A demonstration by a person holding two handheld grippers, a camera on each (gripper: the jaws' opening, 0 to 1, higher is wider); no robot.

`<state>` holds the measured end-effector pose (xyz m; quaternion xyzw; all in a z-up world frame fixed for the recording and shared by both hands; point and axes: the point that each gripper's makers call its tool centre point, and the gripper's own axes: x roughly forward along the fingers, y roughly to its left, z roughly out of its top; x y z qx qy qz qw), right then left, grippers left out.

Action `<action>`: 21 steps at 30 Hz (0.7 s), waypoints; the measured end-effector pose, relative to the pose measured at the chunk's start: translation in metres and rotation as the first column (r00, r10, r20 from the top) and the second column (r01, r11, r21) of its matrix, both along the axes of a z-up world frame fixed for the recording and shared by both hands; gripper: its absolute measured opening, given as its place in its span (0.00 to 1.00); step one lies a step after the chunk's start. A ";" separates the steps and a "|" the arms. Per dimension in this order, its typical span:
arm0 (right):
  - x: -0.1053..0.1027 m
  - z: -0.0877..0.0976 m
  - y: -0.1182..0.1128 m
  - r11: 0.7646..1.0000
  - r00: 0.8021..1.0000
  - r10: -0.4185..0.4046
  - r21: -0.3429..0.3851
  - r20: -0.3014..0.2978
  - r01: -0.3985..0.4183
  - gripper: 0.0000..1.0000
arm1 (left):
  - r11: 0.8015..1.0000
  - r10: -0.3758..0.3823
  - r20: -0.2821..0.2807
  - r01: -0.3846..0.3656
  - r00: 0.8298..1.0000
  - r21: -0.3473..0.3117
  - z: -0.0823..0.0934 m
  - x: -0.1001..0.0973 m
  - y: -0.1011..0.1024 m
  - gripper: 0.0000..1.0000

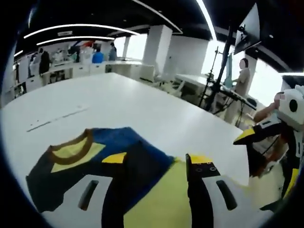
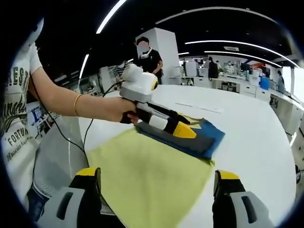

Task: Fold the garment on the visible template until the final outline fits inside the template.

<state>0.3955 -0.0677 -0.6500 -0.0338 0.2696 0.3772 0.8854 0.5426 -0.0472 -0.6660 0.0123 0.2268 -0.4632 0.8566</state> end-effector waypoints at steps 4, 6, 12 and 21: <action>0.000 0.000 0.004 1.000 1.000 0.017 0.002 -0.002 -0.017 0.99 | 0.999 0.014 -0.006 -0.015 1.000 -0.033 0.007 -0.001 0.009 0.60; -0.001 -0.001 0.006 0.999 0.999 0.036 -0.010 -0.002 -0.036 0.99 | 0.999 0.016 -0.004 -0.016 1.000 -0.035 0.010 -0.002 0.013 0.66; -0.004 -0.007 0.009 0.993 0.995 0.103 -0.061 -0.017 -0.104 0.99 | 0.998 0.010 0.010 -0.009 1.000 -0.061 0.020 -0.010 0.026 0.80; -0.010 -0.011 0.011 0.983 0.986 0.161 -0.081 -0.034 -0.163 0.99 | 0.998 0.004 0.035 -0.002 0.999 -0.060 0.027 -0.027 0.053 0.89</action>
